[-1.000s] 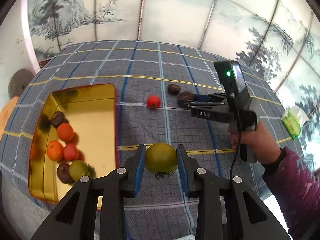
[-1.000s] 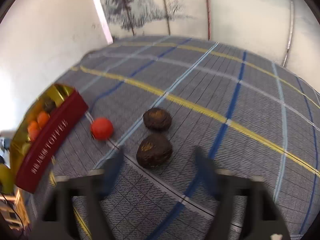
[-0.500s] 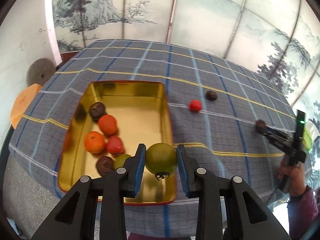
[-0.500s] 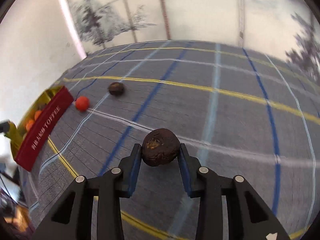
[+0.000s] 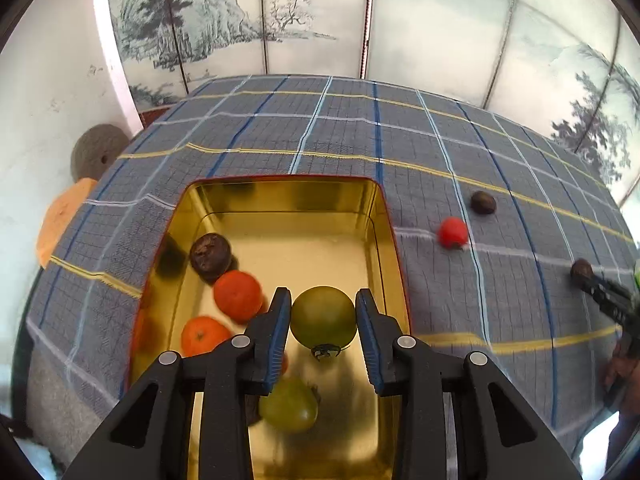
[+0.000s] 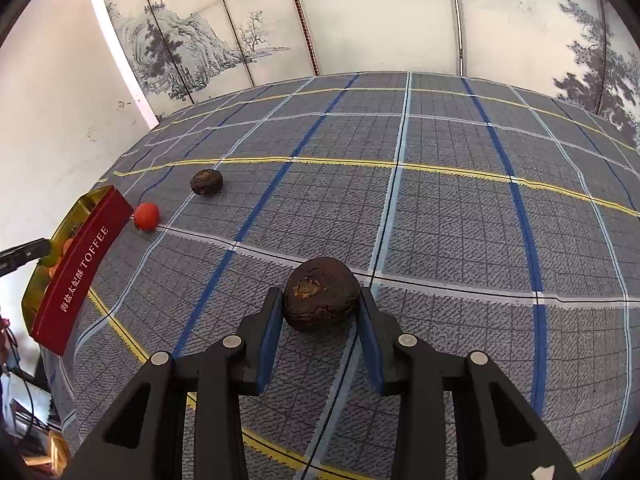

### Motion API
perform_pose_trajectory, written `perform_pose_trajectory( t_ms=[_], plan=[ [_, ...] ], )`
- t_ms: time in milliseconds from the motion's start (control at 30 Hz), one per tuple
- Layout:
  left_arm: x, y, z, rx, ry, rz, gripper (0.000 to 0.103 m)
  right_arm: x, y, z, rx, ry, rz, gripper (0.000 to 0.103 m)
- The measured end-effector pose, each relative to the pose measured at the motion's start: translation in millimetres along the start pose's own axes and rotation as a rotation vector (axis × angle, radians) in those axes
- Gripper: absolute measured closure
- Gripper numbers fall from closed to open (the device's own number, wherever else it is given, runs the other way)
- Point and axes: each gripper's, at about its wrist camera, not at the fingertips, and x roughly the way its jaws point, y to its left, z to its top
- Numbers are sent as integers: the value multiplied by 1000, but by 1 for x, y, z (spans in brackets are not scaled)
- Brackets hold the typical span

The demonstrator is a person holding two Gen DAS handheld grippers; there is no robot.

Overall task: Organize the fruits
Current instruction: 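Lower the yellow-green fruit into the tin and open the left gripper, then carry the brown fruit in the right gripper into the tin and release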

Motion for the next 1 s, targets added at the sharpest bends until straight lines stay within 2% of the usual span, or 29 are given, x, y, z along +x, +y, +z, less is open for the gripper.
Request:
perform_pose_trajectory(
  t_ms=[167,333,500,633,1000],
  plan=[
    [19,0,16,-21,9,11,68,1,0,1,-1,2,-2,69],
    [26,-7,25,-5,13,88,61,1,0,0,-1,2,-3,69],
    [3,-16,23,28,-71,140,34,0,1,0,-1,2,-4,69],
    [-23,-23,14,53,-140,168,30,2,0,1,-1,3,-6,69],
    [-74,-36,-25,95,-223,195,27,-3,7,-7,-19,3,-29,69]
  ],
)
